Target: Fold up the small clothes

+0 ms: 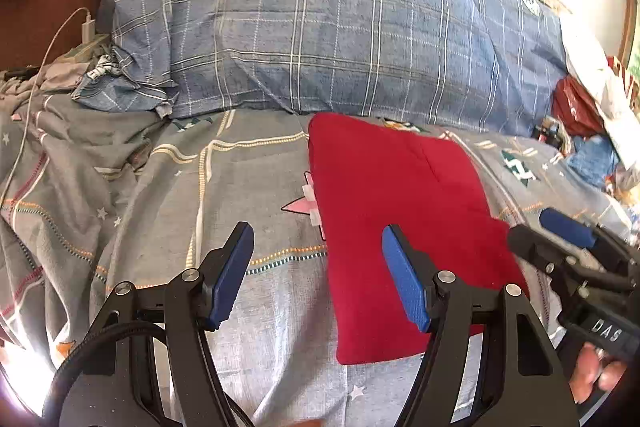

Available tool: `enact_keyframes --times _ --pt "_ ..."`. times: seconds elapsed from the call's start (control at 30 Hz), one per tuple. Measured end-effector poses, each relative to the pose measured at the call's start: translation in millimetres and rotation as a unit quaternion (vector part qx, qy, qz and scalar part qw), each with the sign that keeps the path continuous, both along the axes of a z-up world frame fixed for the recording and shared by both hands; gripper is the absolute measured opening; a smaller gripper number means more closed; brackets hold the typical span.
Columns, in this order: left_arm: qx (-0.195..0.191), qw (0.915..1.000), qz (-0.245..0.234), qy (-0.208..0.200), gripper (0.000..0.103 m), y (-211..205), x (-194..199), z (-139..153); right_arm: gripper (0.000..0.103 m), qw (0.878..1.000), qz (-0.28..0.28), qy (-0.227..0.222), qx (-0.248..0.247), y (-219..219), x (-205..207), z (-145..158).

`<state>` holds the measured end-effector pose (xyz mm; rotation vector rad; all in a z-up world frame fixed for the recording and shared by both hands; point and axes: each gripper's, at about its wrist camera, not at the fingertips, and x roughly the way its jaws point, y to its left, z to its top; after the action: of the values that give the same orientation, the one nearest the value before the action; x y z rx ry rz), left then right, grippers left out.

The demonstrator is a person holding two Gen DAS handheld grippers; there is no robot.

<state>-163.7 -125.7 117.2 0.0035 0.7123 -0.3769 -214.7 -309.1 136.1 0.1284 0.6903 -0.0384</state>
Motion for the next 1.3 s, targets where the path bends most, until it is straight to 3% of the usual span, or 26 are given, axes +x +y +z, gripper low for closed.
enact_keyframes --times 0.7,1.3 --pt "0.005 0.9997 0.015 -0.018 0.067 4.6 -9.6 5.5 0.087 1.0 0.01 -0.002 -0.01 18.9 0.4 -1.1" --pt "0.012 0.9998 0.013 -0.008 0.067 -2.8 -5.6 -4.1 0.087 1.0 0.008 0.001 -0.01 17.5 4.2 -3.5"
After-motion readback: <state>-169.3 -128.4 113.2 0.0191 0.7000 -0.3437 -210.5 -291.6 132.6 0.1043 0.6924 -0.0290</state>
